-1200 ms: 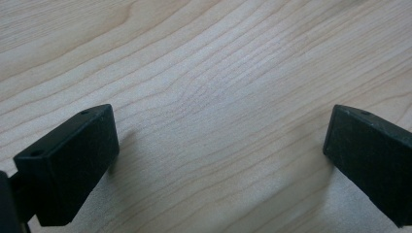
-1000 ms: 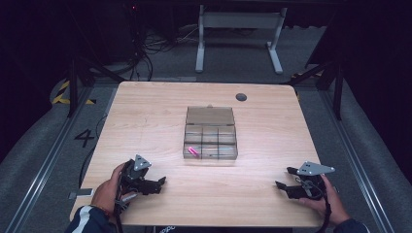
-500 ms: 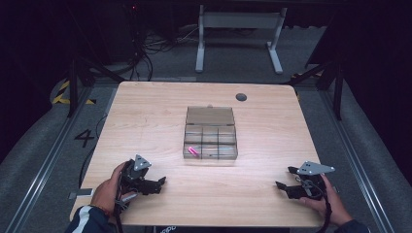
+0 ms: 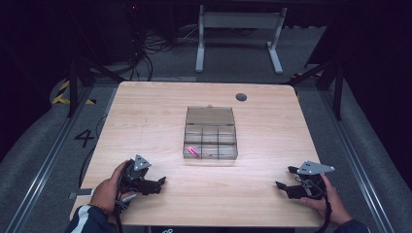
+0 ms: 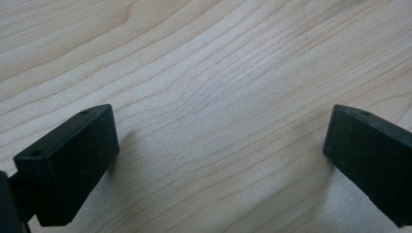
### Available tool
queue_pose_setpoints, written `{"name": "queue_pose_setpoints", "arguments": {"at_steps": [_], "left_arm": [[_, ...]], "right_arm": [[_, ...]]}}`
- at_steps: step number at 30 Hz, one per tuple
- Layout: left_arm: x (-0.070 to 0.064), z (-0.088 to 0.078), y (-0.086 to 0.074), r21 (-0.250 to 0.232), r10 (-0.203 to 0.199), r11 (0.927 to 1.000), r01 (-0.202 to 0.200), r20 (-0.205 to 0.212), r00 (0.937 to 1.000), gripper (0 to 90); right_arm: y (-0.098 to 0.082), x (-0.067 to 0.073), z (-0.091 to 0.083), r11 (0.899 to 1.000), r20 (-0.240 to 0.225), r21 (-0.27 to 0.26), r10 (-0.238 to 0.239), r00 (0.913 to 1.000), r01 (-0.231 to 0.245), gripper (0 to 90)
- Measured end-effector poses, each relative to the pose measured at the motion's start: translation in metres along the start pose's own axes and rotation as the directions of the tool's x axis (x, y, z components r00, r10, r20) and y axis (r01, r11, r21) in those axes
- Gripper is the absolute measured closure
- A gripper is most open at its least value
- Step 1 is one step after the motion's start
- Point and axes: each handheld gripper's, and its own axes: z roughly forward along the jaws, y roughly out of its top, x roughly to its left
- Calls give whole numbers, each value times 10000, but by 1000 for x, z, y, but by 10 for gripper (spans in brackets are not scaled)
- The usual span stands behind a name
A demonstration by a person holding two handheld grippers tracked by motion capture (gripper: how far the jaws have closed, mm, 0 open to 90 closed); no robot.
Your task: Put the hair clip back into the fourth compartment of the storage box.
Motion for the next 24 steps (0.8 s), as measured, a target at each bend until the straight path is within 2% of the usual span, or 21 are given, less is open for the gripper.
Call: {"name": "queue_pose_setpoints", "arguments": {"at_steps": [24], "left_arm": [[0,0,0,-3,-3,10000,3,0,10000,1]], "right_arm": [[2,-1,2,10000,10,65,25,10000,-25,164]]}}
